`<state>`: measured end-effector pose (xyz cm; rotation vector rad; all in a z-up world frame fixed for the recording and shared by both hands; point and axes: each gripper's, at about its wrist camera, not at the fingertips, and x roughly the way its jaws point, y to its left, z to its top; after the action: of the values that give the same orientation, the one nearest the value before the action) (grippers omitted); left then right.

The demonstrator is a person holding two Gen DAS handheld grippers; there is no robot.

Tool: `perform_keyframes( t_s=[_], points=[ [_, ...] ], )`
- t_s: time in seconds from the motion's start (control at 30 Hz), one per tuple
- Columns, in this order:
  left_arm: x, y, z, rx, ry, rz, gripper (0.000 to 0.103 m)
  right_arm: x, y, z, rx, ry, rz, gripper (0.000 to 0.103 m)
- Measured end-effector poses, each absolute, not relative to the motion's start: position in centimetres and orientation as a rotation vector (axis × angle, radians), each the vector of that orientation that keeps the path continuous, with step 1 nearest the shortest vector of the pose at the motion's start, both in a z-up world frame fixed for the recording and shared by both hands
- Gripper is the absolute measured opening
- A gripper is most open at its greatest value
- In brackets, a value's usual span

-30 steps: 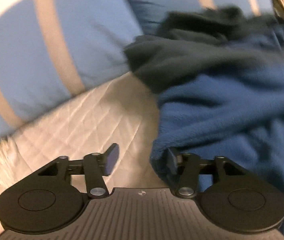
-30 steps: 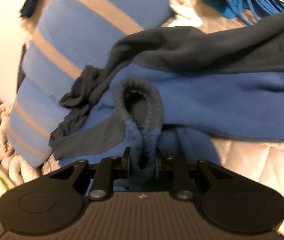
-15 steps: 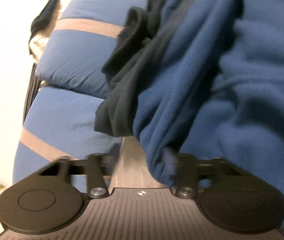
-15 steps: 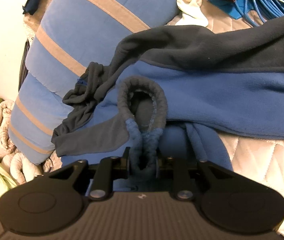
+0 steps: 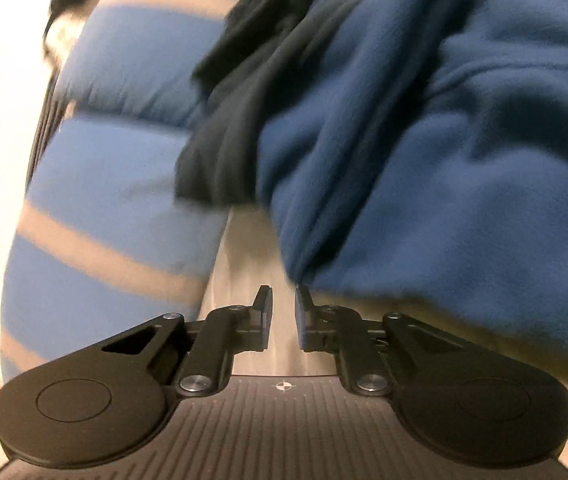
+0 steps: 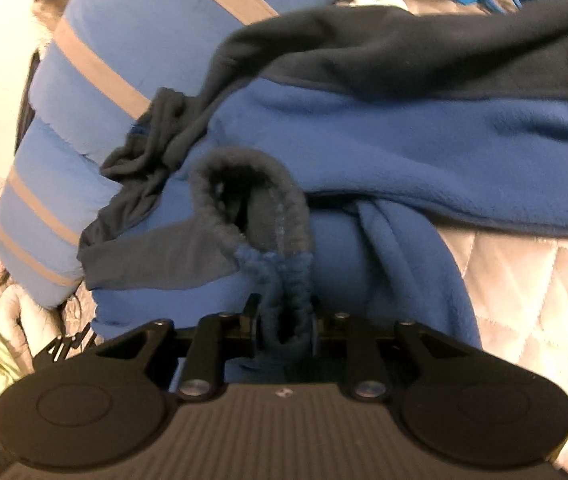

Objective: Fold clothes

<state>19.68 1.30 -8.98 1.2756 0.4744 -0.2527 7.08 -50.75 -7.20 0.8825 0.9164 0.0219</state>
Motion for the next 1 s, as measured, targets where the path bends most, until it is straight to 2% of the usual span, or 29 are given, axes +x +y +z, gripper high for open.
perform_keyframes(
  t_s=[0.03,0.1,0.17,0.33,0.47,0.53,0.57,0.6,0.77,0.9,1.0],
  points=[
    [19.8,1.7,-8.6,1.246,0.493,-0.231,0.013,7.0,-50.6,-6.6,0.836,0.907,0.011,0.052],
    [19.8,2.3,-7.5,1.191,0.511,-0.200,0.023,6.8,-49.9,-5.3,0.714,0.890,-0.013,0.070],
    [19.5,3.0,-6.0,1.127,0.512,-0.180,0.039,6.5,-49.3,-4.3,0.612,0.877,-0.017,0.077],
    [19.2,3.4,-1.8,0.928,0.508,-0.155,0.051,6.3,-48.9,-2.2,0.480,0.824,0.011,0.087],
    [19.9,2.7,1.1,0.743,0.515,-0.157,0.051,7.9,-49.2,-1.9,0.413,0.794,-0.014,0.087],
    [20.2,1.9,2.1,0.662,0.523,-0.158,0.052,8.9,-49.7,-2.6,0.402,0.784,-0.037,0.082],
    [20.3,1.5,2.3,0.634,0.529,-0.153,0.052,9.3,-50.0,-3.1,0.383,0.787,-0.074,0.072],
    [20.5,1.1,2.3,0.615,0.540,-0.130,0.052,9.8,-50.3,-3.5,0.360,0.793,-0.117,0.067],
    [22.6,-0.6,1.6,0.497,0.648,0.033,0.052,10.6,-51.4,-5.2,0.395,0.835,-0.206,0.075],
    [24.6,0.1,1.6,0.238,0.725,0.056,0.052,9.8,-49.1,-2.8,0.275,0.767,-0.219,0.080],
    [25.3,1.4,0.8,0.096,0.707,0.047,0.052,9.7,-46.4,-0.4,0.175,0.718,-0.196,0.085]
  ],
)
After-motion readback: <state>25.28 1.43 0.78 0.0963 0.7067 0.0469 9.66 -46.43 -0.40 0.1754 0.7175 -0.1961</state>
